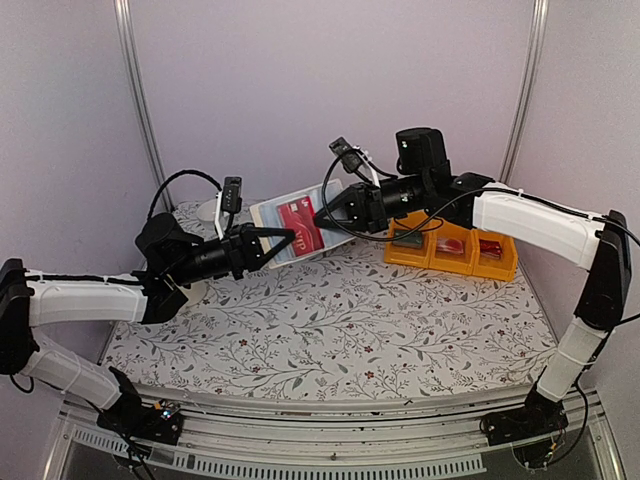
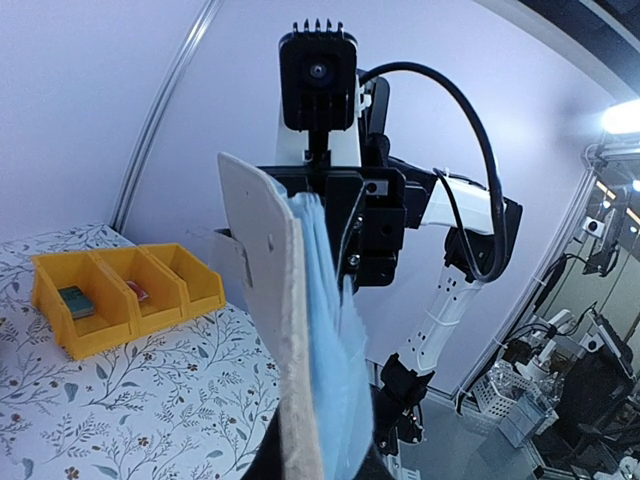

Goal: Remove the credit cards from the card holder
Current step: Remove the credit card from the card slot.

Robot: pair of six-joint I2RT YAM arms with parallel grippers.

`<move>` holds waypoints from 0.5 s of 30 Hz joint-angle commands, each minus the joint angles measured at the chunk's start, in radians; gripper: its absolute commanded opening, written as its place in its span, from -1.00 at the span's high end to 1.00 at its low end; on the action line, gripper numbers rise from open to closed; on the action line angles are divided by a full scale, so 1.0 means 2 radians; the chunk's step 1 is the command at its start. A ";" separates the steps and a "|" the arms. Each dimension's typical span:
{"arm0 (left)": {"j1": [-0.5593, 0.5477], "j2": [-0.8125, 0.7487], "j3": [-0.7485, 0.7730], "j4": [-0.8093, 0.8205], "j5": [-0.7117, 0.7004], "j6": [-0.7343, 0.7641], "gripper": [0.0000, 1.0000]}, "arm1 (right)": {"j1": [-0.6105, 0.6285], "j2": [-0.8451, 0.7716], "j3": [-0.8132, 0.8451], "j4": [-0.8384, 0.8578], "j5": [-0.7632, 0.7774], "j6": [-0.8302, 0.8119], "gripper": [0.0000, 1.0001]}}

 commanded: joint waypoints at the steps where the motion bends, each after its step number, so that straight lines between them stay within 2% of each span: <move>1: -0.006 -0.003 -0.008 0.020 0.008 0.000 0.89 | -0.010 -0.022 -0.006 -0.012 0.002 -0.015 0.97; 11: -0.006 -0.003 -0.006 0.011 0.003 0.007 0.90 | -0.010 -0.021 0.003 -0.042 -0.031 -0.035 0.97; 15: -0.006 -0.003 -0.006 0.009 0.004 0.008 0.81 | -0.011 -0.026 0.005 -0.056 -0.020 -0.050 0.97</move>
